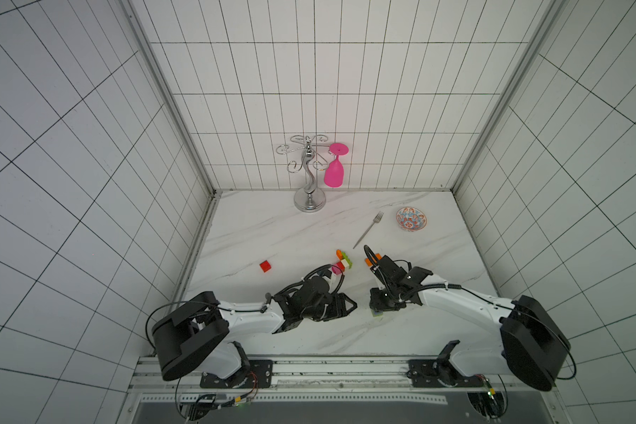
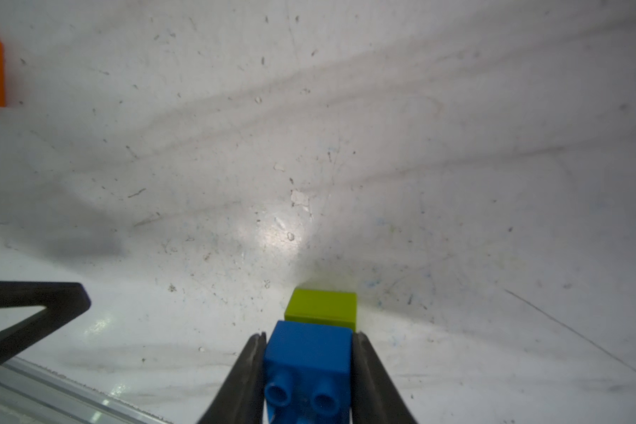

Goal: Assemble the letter r with lego
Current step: Assemble the lego brick with the lego brick.

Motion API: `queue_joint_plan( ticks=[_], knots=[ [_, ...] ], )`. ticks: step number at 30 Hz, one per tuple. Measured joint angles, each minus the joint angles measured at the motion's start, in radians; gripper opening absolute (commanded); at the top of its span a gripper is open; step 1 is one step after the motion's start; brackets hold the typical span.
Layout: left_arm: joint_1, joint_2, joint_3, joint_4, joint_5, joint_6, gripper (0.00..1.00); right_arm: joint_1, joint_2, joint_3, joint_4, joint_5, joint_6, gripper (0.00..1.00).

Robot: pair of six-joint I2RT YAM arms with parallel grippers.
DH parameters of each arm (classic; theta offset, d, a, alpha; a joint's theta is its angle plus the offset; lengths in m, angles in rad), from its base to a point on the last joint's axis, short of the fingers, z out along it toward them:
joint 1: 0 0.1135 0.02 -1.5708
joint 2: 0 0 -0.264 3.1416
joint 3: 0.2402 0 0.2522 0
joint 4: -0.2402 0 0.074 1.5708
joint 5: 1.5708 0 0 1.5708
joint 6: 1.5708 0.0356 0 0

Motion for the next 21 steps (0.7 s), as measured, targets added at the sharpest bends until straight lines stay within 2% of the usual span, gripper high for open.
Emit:
queue_joint_plan(
  ticks=[5, 10, 18, 21],
  knots=[
    [0.004, -0.035, -0.001, -0.018, -0.003, 0.000, 0.65, 0.015, 0.032, 0.023, 0.037, -0.076, 0.008, 0.00],
    [0.013, -0.073, -0.013, -0.024, -0.011, 0.000, 0.64, 0.063, 0.074, 0.079, 0.010, -0.065, -0.003, 0.00],
    [0.029, -0.126, -0.044, -0.059, -0.034, 0.000, 0.65, 0.077, 0.068, 0.083, -0.013, -0.050, -0.010, 0.00],
    [0.031, -0.125, -0.045, -0.061, -0.034, 0.000, 0.65, 0.077, 0.068, 0.084, -0.016, -0.049, -0.011, 0.06]
  ],
)
